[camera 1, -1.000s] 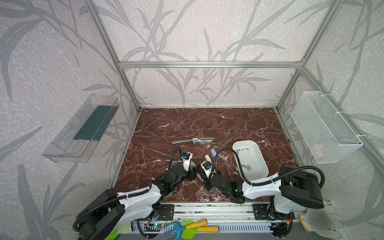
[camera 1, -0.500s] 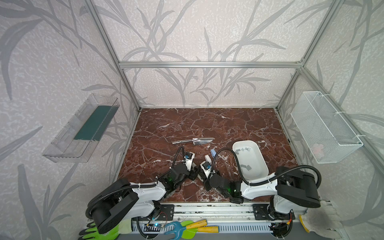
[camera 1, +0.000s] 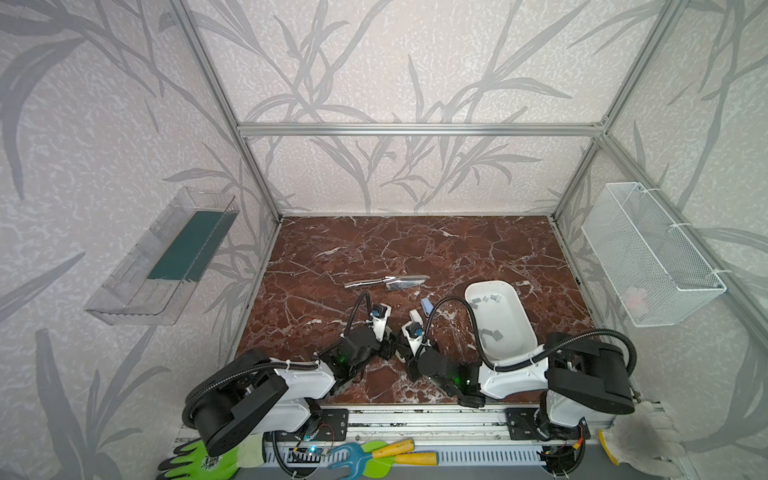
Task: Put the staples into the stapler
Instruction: 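Press the long stapler's black top down with the left gripper while right holds base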
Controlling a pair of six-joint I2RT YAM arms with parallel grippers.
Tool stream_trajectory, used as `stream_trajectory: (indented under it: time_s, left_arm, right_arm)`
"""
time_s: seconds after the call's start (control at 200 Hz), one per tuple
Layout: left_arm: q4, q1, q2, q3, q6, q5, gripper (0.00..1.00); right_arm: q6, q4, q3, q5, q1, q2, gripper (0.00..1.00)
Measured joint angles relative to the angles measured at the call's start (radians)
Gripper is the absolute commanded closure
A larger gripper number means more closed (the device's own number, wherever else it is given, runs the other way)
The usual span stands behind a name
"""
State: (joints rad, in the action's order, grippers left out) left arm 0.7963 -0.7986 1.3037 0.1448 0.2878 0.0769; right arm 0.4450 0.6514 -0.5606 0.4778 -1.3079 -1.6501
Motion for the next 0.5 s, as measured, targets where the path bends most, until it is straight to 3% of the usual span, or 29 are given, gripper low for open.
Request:
stream_trajectory:
  time_s: [0.5]
  left_arm:
    - [0.083, 0.001, 0.074, 0.0, -0.008, 0.017, 0.45]
  right_arm:
    - [0.063, 0.093, 0.008, 0.03, -0.009, -0.069, 0.79]
